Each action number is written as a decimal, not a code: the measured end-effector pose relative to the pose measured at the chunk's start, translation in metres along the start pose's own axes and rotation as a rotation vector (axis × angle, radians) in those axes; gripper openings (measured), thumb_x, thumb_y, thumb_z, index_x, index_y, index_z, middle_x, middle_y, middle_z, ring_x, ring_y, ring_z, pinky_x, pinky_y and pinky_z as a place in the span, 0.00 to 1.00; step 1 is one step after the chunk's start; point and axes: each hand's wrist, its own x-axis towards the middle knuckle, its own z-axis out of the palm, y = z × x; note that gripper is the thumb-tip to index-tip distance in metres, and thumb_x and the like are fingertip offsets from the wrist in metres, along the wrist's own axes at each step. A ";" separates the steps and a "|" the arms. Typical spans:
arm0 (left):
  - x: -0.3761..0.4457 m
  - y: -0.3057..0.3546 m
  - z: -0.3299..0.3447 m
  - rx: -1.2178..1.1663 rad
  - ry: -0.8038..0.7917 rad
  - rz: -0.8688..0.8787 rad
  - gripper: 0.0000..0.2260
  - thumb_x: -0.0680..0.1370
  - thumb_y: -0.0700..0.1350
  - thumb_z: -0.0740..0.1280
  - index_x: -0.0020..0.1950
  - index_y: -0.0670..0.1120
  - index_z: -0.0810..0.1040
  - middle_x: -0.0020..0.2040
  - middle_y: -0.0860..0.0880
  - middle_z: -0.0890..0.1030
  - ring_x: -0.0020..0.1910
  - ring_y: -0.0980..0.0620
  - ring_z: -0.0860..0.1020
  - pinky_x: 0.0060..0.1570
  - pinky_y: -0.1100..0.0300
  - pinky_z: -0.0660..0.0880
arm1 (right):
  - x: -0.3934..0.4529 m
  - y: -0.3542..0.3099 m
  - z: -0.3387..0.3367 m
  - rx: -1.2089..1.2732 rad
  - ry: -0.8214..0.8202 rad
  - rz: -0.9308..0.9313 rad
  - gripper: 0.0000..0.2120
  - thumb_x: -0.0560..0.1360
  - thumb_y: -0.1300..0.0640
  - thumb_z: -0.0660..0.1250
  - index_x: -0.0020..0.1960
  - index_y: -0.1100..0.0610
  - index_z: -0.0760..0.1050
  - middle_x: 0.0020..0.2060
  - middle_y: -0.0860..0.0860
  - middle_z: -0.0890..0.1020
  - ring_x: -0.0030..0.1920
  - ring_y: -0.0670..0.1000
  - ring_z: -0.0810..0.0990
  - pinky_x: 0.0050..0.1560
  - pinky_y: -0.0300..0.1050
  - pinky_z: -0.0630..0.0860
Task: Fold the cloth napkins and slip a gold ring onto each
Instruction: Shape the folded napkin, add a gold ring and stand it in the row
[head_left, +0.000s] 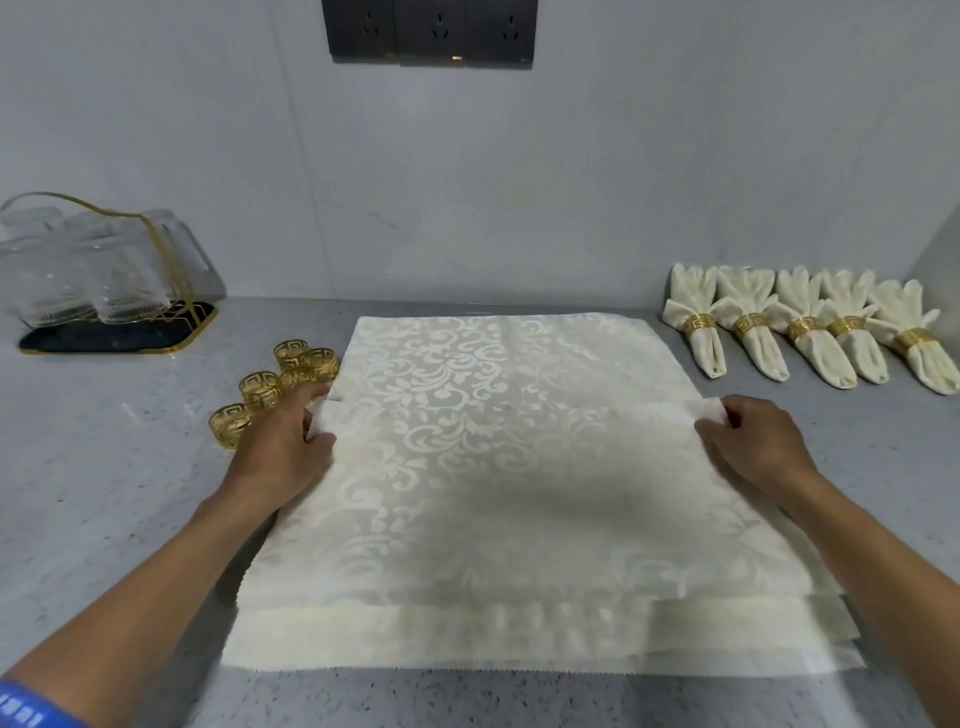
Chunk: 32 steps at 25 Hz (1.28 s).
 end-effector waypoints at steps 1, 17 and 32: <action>0.001 0.000 0.002 0.018 0.012 0.008 0.24 0.75 0.40 0.72 0.69 0.50 0.72 0.40 0.47 0.79 0.37 0.51 0.75 0.39 0.54 0.73 | 0.001 0.000 0.002 -0.013 0.004 0.001 0.14 0.77 0.54 0.69 0.36 0.60 0.73 0.32 0.55 0.77 0.34 0.54 0.74 0.34 0.47 0.66; -0.062 0.040 -0.008 0.202 0.090 0.321 0.17 0.78 0.50 0.63 0.63 0.44 0.77 0.59 0.46 0.80 0.56 0.43 0.78 0.54 0.50 0.75 | -0.035 -0.041 -0.004 -0.131 0.221 0.040 0.15 0.76 0.52 0.68 0.59 0.57 0.75 0.54 0.57 0.79 0.52 0.62 0.76 0.50 0.55 0.73; -0.146 0.035 0.011 0.390 -0.411 0.024 0.28 0.82 0.62 0.38 0.80 0.55 0.37 0.79 0.53 0.35 0.78 0.51 0.35 0.77 0.51 0.38 | -0.181 0.005 -0.008 -0.433 -0.240 0.026 0.31 0.80 0.40 0.37 0.80 0.51 0.44 0.80 0.54 0.49 0.79 0.56 0.49 0.77 0.58 0.51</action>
